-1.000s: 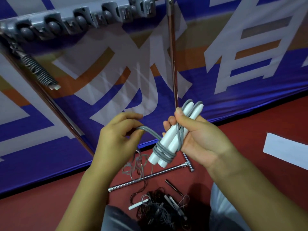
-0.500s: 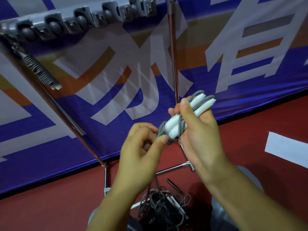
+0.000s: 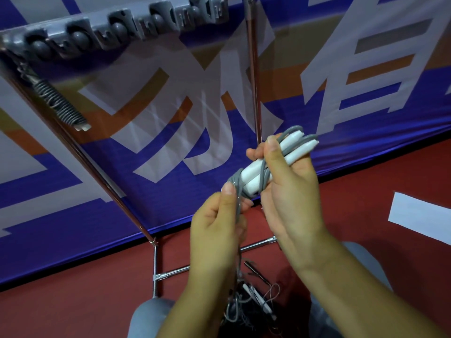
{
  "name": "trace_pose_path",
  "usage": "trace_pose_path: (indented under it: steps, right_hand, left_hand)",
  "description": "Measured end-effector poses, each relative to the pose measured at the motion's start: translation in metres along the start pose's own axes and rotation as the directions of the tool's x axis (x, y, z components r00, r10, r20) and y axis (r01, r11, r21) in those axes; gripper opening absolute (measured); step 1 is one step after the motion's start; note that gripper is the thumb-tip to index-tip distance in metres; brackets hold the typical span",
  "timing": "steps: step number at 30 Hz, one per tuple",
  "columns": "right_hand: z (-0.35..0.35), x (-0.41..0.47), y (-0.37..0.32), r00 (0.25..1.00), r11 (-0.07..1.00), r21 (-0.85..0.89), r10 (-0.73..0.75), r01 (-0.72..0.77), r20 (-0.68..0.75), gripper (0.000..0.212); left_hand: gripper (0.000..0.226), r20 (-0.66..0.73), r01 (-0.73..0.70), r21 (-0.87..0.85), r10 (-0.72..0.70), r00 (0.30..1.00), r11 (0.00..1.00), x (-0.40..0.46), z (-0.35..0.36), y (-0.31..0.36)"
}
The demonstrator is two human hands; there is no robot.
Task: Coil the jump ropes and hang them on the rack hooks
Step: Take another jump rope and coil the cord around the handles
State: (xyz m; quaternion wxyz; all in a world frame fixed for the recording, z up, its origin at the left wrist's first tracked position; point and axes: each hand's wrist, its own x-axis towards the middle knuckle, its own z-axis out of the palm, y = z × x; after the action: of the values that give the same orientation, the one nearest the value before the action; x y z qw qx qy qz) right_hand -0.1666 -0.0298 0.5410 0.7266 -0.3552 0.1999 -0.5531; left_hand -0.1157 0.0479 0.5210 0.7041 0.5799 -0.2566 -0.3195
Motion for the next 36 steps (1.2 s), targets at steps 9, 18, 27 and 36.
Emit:
trace_pose_path:
  steps: [9,18,27,36]
  right_hand:
    - [0.001,-0.008,0.003,0.997,0.998,0.015,0.056,-0.057,0.043,0.005]
    - [-0.005,0.001,-0.004,0.995,0.998,0.047,0.040,-0.045,0.097,0.016]
    - [-0.040,0.004,-0.011,0.978,0.859,-0.498,-0.011,0.116,0.209,0.011]
    - [-0.058,0.013,-0.016,0.697,0.320,-0.766,0.320,0.558,0.642,0.072]
  left_hand:
    - [0.053,0.462,0.601,-0.480,-0.399,0.793,0.639,0.008,-0.011,-0.025]
    - [0.035,0.238,0.080,-0.284,-0.010,0.971,0.955,0.029,-0.021,-0.010]
    - [0.023,0.298,-0.074,0.031,0.061,0.952,0.997,0.042,-0.063,0.023]
    - [0.038,0.411,0.044,0.338,-0.190,0.892,0.940,0.054,-0.072,0.047]
